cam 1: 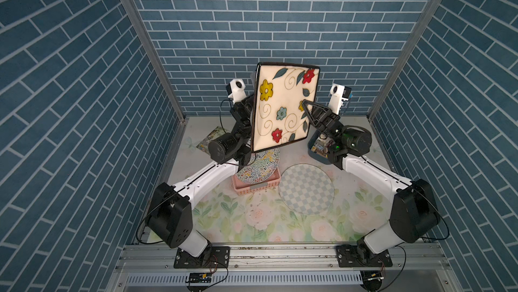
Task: Wipe the wet plate dry
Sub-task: Wipe the plate with towel.
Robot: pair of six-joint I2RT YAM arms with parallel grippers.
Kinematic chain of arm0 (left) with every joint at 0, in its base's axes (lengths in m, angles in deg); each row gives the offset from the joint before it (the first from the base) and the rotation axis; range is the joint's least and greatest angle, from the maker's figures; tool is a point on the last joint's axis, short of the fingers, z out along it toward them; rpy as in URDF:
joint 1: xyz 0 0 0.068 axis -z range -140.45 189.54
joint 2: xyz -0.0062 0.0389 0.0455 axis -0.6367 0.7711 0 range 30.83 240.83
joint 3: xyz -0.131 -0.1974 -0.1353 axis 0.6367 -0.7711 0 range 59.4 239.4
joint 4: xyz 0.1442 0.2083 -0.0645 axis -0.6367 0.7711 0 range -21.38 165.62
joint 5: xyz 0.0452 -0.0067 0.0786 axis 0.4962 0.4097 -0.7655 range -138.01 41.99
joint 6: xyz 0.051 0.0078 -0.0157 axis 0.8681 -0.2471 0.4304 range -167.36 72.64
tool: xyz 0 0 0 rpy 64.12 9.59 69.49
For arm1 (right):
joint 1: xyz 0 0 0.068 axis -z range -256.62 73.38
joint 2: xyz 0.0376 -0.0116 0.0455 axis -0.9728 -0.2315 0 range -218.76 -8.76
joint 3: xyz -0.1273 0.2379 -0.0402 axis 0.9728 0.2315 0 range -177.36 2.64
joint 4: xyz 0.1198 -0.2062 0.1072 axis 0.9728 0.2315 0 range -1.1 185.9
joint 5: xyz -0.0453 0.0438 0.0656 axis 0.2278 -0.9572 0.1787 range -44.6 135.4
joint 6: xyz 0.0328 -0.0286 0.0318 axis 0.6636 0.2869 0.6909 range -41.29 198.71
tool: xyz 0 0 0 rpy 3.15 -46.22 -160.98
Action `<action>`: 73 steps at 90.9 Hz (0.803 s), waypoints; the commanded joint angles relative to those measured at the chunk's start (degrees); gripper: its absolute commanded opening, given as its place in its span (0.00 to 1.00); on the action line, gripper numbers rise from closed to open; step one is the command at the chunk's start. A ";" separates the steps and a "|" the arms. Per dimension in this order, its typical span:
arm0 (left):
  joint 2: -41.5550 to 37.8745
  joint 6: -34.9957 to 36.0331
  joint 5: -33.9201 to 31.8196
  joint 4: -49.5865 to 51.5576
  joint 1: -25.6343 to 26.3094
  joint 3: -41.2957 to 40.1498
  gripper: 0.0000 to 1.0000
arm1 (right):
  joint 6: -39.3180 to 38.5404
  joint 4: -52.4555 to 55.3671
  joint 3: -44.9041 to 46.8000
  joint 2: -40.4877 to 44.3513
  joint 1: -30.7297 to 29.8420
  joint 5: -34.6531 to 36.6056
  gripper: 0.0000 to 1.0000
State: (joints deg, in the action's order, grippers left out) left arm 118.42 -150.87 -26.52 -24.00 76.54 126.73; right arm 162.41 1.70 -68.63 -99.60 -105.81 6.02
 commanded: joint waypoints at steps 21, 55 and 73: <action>-19.32 22.04 7.11 21.80 -1.12 -20.33 0.00 | 0.94 4.05 1.41 2.90 12.68 12.39 0.00; -23.14 72.76 -22.13 88.68 0.46 0.76 0.00 | -25.47 34.74 6.89 15.70 4.11 18.83 0.00; -13.40 77.63 -26.84 93.54 0.50 6.82 0.00 | -28.82 35.85 6.56 17.33 -1.05 19.47 0.00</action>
State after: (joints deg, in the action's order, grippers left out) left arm 99.93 -81.73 -47.72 58.75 76.82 131.78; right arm 135.46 45.90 -59.05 -87.10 -104.91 22.15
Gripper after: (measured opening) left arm 0.118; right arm 0.123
